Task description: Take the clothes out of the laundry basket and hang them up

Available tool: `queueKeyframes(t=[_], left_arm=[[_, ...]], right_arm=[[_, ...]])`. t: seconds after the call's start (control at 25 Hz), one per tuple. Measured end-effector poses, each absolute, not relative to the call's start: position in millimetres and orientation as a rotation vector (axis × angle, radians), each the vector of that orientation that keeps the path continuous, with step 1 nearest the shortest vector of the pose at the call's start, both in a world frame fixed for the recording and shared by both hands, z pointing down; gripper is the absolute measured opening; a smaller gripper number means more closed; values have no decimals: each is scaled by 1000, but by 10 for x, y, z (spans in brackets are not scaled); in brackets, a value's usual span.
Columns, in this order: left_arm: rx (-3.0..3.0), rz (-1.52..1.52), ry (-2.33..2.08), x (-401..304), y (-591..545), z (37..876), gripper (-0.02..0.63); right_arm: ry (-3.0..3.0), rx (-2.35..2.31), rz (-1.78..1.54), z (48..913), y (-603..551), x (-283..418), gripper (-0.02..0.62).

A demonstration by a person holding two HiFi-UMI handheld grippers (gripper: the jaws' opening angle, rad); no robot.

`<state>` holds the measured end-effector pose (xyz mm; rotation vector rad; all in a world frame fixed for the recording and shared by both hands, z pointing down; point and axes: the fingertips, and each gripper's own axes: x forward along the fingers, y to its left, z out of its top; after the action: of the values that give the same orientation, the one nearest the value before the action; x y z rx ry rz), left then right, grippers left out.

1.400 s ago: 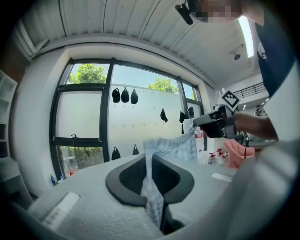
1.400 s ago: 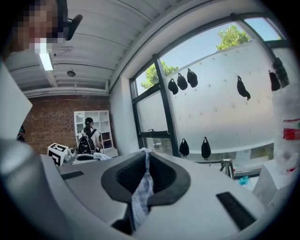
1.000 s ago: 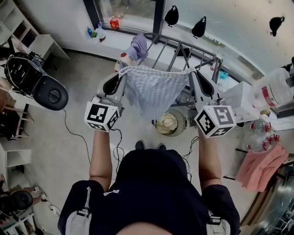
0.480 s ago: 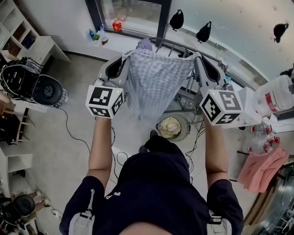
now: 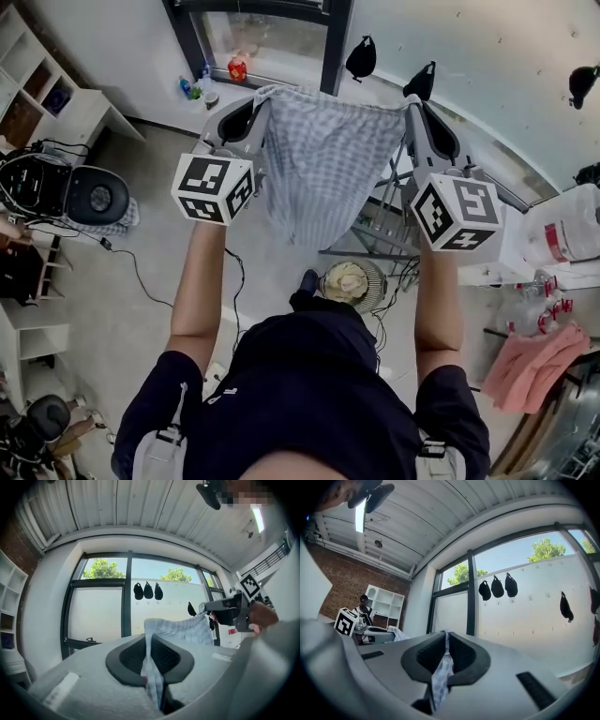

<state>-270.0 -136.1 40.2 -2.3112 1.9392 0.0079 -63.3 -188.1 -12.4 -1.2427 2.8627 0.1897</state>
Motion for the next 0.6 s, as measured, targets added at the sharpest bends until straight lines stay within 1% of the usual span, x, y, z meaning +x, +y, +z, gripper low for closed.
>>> queueKeyframes(t=[0.36, 0.6], left_arm=[[-2238, -18, 1919, -2678, -2527, -60, 34], [-2285, -51, 1932, -2725, -3162, 63, 34]], right_arm=[[2805, -1275, 300, -526, -2940, -563, 23], [2836, -1336, 295, -476, -3535, -640, 23]])
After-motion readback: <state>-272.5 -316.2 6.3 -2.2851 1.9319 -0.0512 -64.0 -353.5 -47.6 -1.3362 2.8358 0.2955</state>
